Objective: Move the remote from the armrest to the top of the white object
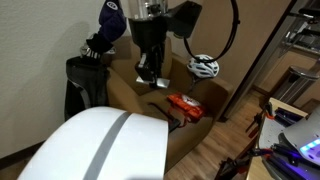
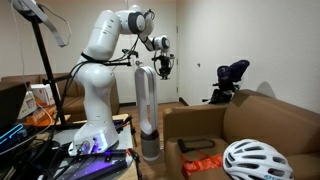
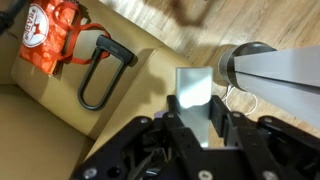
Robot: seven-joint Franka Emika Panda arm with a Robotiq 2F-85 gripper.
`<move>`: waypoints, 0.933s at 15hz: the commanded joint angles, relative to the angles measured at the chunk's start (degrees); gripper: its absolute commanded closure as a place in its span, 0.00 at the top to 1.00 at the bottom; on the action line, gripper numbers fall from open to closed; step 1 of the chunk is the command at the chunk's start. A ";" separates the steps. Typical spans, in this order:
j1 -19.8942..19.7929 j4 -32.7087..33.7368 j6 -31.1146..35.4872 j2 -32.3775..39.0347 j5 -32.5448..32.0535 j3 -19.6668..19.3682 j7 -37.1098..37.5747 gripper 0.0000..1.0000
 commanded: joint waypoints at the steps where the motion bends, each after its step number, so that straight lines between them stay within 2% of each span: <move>1: 3.46 5.35 -4.43 2.12 -5.94 0.42 -5.40 0.13; 2: 4.07 4.86 -3.23 1.68 -6.88 -0.01 -4.80 0.13; 3: 3.49 3.56 -2.30 1.17 -4.27 -0.02 -2.74 0.14; 4: 4.08 3.70 -2.29 1.23 -4.57 -0.06 -2.70 0.36; 6: 4.16 3.70 -2.29 1.31 -4.57 -0.15 -2.68 0.36; 7: 3.95 3.53 -1.28 1.13 -4.60 -0.21 -2.88 0.14; 12: 3.47 1.07 13.69 -2.85 -5.76 -0.01 -5.04 0.14; 14: 2.92 0.88 16.75 -4.10 -4.50 0.57 -7.52 0.14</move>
